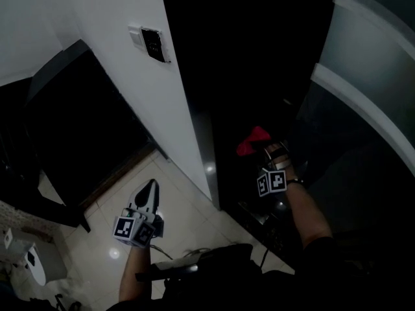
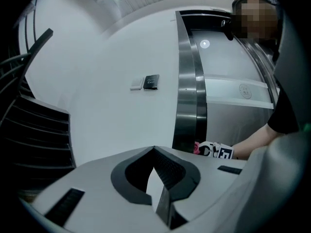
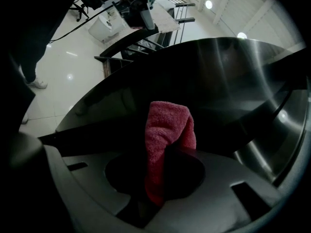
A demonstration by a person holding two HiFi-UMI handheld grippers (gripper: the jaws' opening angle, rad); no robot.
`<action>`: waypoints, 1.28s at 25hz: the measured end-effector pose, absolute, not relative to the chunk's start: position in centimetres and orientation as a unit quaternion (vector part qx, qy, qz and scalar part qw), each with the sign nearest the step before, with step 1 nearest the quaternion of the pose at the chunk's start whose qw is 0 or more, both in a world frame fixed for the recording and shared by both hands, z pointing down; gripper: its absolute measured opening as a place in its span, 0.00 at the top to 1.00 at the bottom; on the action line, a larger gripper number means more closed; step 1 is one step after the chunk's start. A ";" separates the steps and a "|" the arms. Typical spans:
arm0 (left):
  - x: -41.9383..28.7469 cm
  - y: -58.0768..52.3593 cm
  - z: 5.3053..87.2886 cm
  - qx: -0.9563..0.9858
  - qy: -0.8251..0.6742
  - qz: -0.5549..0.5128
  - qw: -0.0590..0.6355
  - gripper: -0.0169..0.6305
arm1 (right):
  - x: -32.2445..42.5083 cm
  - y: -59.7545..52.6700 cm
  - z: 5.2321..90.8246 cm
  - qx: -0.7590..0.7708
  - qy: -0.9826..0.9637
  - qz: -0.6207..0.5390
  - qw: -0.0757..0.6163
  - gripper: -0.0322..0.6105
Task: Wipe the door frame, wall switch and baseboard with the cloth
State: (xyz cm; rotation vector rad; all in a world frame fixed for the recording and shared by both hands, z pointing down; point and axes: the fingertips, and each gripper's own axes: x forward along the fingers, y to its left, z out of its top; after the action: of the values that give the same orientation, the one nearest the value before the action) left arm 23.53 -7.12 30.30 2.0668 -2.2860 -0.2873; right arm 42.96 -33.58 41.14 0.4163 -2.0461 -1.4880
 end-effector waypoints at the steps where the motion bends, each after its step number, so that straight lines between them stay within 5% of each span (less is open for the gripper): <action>1: 23.4 -7.0 30.5 0.661 -0.744 -0.093 0.023 0.99 | 43.0 -33.5 42.0 0.147 -0.764 -0.557 0.293 0.82; 11: 24.1 -6.5 33.2 0.656 -0.741 -0.110 0.091 0.99 | 43.0 -33.6 45.3 0.126 -0.770 -0.548 0.302 0.82; 23: 25.4 -5.6 33.8 0.674 -0.727 -0.091 0.095 0.99 | 42.6 -33.1 50.2 0.091 -0.765 -0.533 0.351 0.82; 32: 25.2 -4.5 33.8 0.676 -0.723 -0.113 0.094 0.99 | 42.4 -28.5 50.2 0.089 -0.852 -0.397 0.329 0.82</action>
State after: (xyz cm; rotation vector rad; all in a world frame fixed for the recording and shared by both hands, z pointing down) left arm 25.21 -4.47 33.84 2.0042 -2.1434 -0.3344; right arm 42.39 -28.52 50.23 0.2318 -2.2305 -1.0378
